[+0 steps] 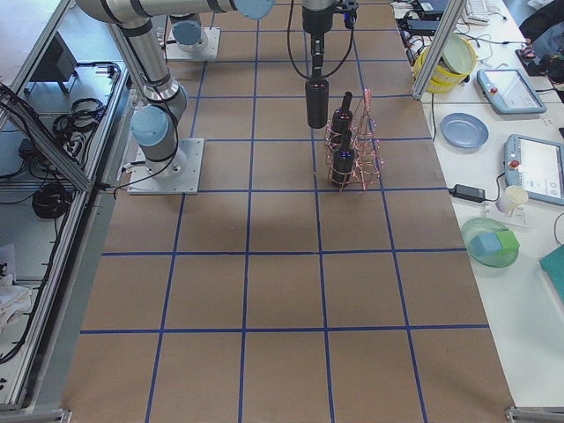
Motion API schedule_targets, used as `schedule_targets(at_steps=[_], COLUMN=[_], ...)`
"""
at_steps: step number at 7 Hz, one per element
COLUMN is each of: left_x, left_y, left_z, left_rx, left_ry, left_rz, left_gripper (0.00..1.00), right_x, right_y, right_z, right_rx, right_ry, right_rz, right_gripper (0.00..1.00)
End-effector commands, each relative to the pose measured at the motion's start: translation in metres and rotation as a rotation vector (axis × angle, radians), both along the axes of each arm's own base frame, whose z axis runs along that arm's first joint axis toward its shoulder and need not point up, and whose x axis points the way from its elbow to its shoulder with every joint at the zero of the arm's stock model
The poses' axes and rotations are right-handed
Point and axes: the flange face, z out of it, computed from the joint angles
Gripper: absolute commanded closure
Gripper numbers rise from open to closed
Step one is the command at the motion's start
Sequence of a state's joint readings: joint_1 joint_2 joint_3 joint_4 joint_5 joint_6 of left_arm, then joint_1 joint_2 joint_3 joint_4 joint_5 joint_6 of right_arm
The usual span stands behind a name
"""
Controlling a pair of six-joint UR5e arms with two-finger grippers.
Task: Place wine into wine basket
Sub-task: 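Lower the bottle into the empty slot of the copper basket with the right gripper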
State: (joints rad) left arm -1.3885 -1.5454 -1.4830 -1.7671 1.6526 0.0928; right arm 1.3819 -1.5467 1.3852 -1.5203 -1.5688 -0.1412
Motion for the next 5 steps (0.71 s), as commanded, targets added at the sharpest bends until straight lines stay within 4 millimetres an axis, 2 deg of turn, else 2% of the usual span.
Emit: schedule_targets(at_steps=[1, 2, 3, 4, 5], left_x=[-0.021, -0.05, -0.08, -0.105, -0.117], left_y=[-0.006, -0.007, 0.001, 0.012, 0.016], left_z=[-0.006, -0.006, -0.004, 0.003, 0.001], left_rx=[-0.008, -0.032, -0.041, -0.057, -0.051], left_ry=[0.034, 0.025, 0.023, 0.02, 0.02], left_rz=[0.047, 0.011, -0.014, -0.043, -0.066], left_gripper=[0.0, 0.0, 0.0, 0.0, 0.0], right_x=[-0.011, -0.014, -0.017, -0.018, -0.02], right_y=[-0.045, -0.058, -0.073, -0.081, -0.088], right_z=[-0.008, -0.018, -0.035, -0.043, -0.053], right_rx=[-0.001, -0.017, -0.01, -0.008, -0.004], right_ry=[0.017, 0.02, 0.012, 0.015, 0.019], right_rz=[0.069, 0.089, 0.09, 0.104, 0.146], right_gripper=[0.73, 0.73, 0.72, 0.72, 0.72])
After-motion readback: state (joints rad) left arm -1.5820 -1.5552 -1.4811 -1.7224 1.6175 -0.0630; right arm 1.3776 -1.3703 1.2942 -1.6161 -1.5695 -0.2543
